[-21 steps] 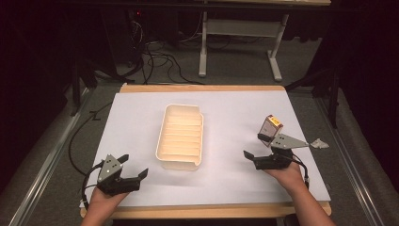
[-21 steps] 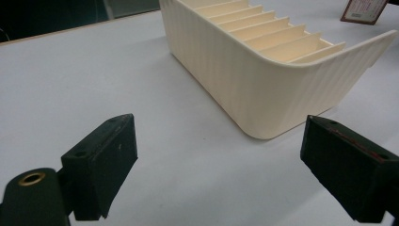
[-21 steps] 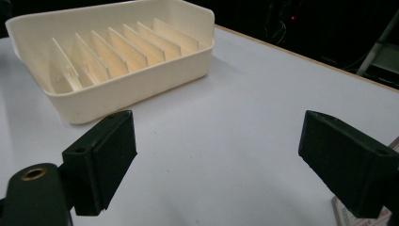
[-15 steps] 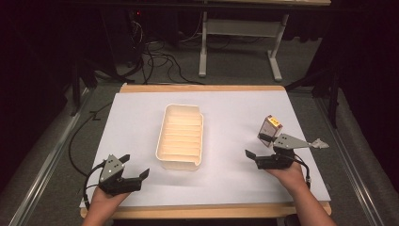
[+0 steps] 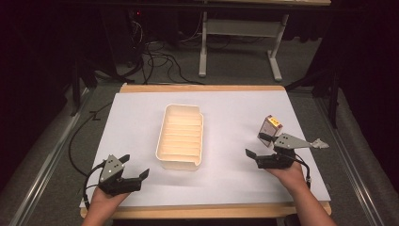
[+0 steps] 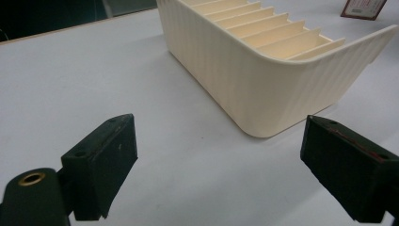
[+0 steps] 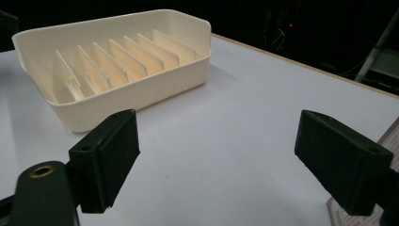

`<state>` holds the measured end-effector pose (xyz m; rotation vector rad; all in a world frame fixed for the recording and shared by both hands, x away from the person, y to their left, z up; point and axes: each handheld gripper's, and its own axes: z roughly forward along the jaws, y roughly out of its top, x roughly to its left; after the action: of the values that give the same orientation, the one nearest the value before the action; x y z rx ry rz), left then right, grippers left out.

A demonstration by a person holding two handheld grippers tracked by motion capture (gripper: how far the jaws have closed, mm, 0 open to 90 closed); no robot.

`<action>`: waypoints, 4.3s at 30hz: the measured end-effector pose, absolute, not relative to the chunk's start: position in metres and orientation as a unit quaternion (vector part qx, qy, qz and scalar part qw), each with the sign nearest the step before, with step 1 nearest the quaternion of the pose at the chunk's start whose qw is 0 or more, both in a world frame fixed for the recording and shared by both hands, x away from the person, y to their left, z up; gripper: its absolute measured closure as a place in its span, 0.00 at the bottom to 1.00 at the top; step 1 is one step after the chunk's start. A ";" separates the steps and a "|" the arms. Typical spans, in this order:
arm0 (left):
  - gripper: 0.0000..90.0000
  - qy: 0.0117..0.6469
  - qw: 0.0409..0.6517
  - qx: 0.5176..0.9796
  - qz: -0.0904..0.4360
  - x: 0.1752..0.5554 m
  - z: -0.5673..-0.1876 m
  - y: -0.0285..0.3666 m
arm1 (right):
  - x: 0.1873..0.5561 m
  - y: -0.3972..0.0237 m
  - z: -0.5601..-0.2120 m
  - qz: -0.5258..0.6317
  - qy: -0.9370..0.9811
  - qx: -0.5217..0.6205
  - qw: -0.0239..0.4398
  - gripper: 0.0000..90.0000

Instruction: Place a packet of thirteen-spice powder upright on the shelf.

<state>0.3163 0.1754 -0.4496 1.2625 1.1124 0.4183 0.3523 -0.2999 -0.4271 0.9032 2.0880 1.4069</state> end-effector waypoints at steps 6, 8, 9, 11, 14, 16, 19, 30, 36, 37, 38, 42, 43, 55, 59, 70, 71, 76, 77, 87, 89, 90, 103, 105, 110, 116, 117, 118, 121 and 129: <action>0.13 0.488 0.646 0.558 0.183 0.316 -0.450 0.175 | 0.353 -0.305 -0.419 0.515 0.755 0.330 0.237 0.16; 0.13 0.488 0.646 0.558 0.182 0.316 -0.450 0.175 | 0.354 -0.308 -0.417 0.517 0.751 0.332 0.240 0.15; 0.13 0.488 0.646 0.559 0.182 0.316 -0.450 0.174 | 0.355 -0.310 -0.416 0.518 0.750 0.334 0.240 0.14; 0.13 0.487 0.645 0.560 0.181 0.316 -0.451 0.174 | 0.356 -0.314 -0.414 0.520 0.746 0.341 0.239 0.12; 0.13 0.488 0.645 0.560 0.181 0.317 -0.451 0.174 | 0.357 -0.319 -0.413 0.525 0.741 0.345 0.236 0.12; 0.13 0.489 0.645 0.559 0.180 0.317 -0.451 0.174 | 0.358 -0.322 -0.412 0.526 0.740 0.347 0.237 0.12; 0.13 0.488 0.645 0.560 0.181 0.317 -0.451 0.174 | 0.359 -0.325 -0.409 0.524 0.738 0.348 0.246 0.09; 0.13 0.487 0.643 0.563 0.181 0.317 -0.452 0.173 | 0.366 -0.341 -0.401 0.519 0.726 0.369 0.260 0.08; 0.13 0.488 0.643 0.563 0.180 0.317 -0.452 0.173 | 0.371 -0.354 -0.400 0.519 0.712 0.392 0.265 0.08; 0.13 0.488 0.643 0.563 0.180 0.317 -0.452 0.173 | 0.371 -0.356 -0.401 0.520 0.710 0.393 0.266 0.08; 0.13 0.488 0.643 0.563 0.180 0.317 -0.452 0.173 | 0.371 -0.356 -0.401 0.520 0.710 0.393 0.266 0.08; 0.13 0.487 0.643 0.563 0.180 0.317 -0.452 0.173 | 0.374 -0.359 -0.403 0.507 0.711 0.400 0.278 0.05; 0.13 0.487 0.643 0.562 0.180 0.317 -0.452 0.173 | 0.375 -0.360 -0.403 0.505 0.711 0.402 0.279 0.05; 0.13 0.487 0.643 0.564 0.180 0.317 -0.452 0.173 | 0.385 -0.367 -0.414 0.500 0.706 0.423 0.270 0.07; 0.13 0.486 0.642 0.565 0.180 0.317 -0.452 0.173 | 0.389 -0.367 -0.418 0.496 0.705 0.430 0.268 0.09; 0.13 0.485 0.641 0.566 0.180 0.317 -0.453 0.172 | 0.399 -0.364 -0.433 0.482 0.705 0.450 0.261 0.20; 0.13 0.485 0.641 0.567 0.180 0.317 -0.453 0.172 | 0.399 -0.364 -0.434 0.482 0.703 0.455 0.260 0.22; 0.13 0.485 0.641 0.566 0.181 0.317 -0.452 0.173 | 0.399 -0.364 -0.436 0.481 0.701 0.459 0.259 0.30; 0.13 0.485 0.641 0.566 0.181 0.317 -0.452 0.173 | 0.399 -0.364 -0.437 0.481 0.700 0.459 0.259 0.32; 0.13 0.486 0.641 0.566 0.181 0.317 -0.453 0.173 | 0.397 -0.363 -0.437 0.476 0.699 0.460 0.272 0.50; 0.13 0.486 0.641 0.566 0.181 0.317 -0.453 0.173 | 0.396 -0.363 -0.436 0.473 0.700 0.460 0.274 0.53; 0.13 0.486 0.641 0.566 0.181 0.317 -0.453 0.173 | 0.396 -0.363 -0.436 0.472 0.700 0.458 0.277 0.55; 0.13 0.486 0.640 0.566 0.181 0.317 -0.453 0.173 | 0.395 -0.365 -0.435 0.467 0.705 0.451 0.285 0.75; 0.13 0.486 0.641 0.566 0.181 0.317 -0.453 0.173 | 0.394 -0.365 -0.434 0.467 0.705 0.452 0.285 0.75; 0.13 0.487 0.641 0.565 0.181 0.317 -0.453 0.173 | 0.393 -0.364 -0.433 0.468 0.707 0.445 0.287 0.75; 0.13 0.486 0.641 0.565 0.181 0.317 -0.453 0.173 | 0.391 -0.361 -0.430 0.468 0.711 0.438 0.288 0.76; 0.13 0.486 0.641 0.566 0.181 0.317 -0.453 0.173 | 0.391 -0.360 -0.429 0.469 0.711 0.438 0.289 0.76; 0.13 0.486 0.641 0.566 0.181 0.317 -0.453 0.173 | 0.391 -0.360 -0.429 0.470 0.712 0.434 0.291 0.76; 0.13 0.486 0.641 0.565 0.181 0.317 -0.452 0.173 | 0.389 -0.359 -0.426 0.473 0.712 0.432 0.288 0.76; 0.14 0.486 0.641 0.566 0.182 0.317 -0.452 0.173 | 0.386 -0.355 -0.420 0.482 0.716 0.421 0.279 0.76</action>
<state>0.3168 0.1731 -0.4525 1.2915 1.1075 0.4144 0.3860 -0.3546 -0.4202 1.1280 1.9200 1.2935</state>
